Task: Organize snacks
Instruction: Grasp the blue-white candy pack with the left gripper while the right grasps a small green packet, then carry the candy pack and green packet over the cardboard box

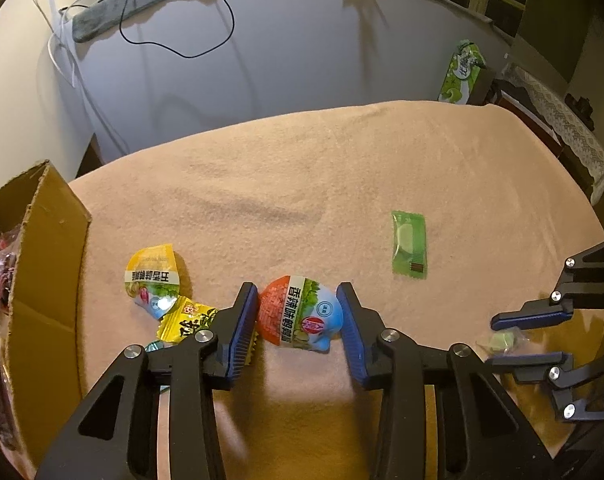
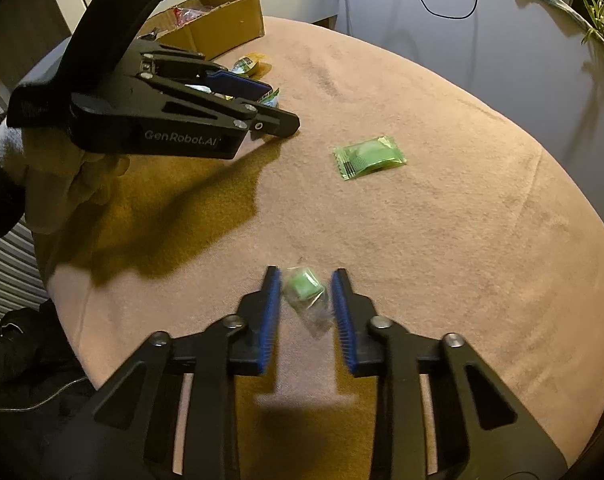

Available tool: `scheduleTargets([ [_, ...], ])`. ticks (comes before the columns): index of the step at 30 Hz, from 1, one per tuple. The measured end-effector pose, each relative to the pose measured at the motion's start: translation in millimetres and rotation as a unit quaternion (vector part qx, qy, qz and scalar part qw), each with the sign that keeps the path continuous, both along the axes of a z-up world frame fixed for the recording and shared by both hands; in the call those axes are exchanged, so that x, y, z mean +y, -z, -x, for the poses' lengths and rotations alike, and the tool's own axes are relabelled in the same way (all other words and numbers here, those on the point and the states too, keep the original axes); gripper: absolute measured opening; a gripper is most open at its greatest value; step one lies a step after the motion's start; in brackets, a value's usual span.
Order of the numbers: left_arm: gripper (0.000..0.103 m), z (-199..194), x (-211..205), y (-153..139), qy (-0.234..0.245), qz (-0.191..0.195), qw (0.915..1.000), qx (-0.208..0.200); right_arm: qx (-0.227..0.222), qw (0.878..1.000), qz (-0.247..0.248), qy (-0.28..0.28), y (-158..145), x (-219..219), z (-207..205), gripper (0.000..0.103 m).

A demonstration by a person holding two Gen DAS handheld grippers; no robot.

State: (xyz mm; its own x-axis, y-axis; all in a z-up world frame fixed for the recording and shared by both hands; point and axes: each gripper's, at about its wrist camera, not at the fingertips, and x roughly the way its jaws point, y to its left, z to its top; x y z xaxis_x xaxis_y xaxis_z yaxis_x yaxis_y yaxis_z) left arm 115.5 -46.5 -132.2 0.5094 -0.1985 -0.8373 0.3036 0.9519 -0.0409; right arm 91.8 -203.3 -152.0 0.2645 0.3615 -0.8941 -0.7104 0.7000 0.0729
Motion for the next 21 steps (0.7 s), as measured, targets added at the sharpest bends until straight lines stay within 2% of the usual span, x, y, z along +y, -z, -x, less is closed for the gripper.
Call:
scheduleTargets([
  [3,0.037,1.5,0.2,-0.8,0.0,0.006,1.0,0.0,0.001,1.0,-0.002,0.0,0.1,0.5,0.7,0.023],
  [10,0.025,9.5,0.3,-15.2,0.005,0.017,0.9997,-0.017,0.0,1.0,-0.007,0.006,-4.4,-2.9,1.4,0.023],
  [15,0.025,8.5,-3.2,-10.7,0.018,0.011,0.9996,-0.016,-0.003,1.0,-0.007,0.008,-8.1,-4.8,2.4,0.023],
  [18,0.027,6.0,-5.4,-10.3,0.018,0.005,0.9996,-0.022,-0.002,1.0,-0.007,0.008,-7.9,-3.9,3.1,0.023],
  [19,0.032,5.0,-5.7,-9.9,0.014,0.006,0.9998,-0.016,-0.002,1.0,-0.007,0.009,-7.9,-4.5,3.4,0.023],
  [20,0.043,1.5,-4.7,-7.6,0.009,0.007,0.9999,-0.009,-0.002,1.0,-0.007,0.01,-8.1,-5.0,3.3,0.023],
  [21,0.048,1.6,-4.2,-6.6,0.004,0.005,0.9999,-0.008,-0.001,1.0,-0.008,0.011,-8.1,-5.3,2.8,0.023],
])
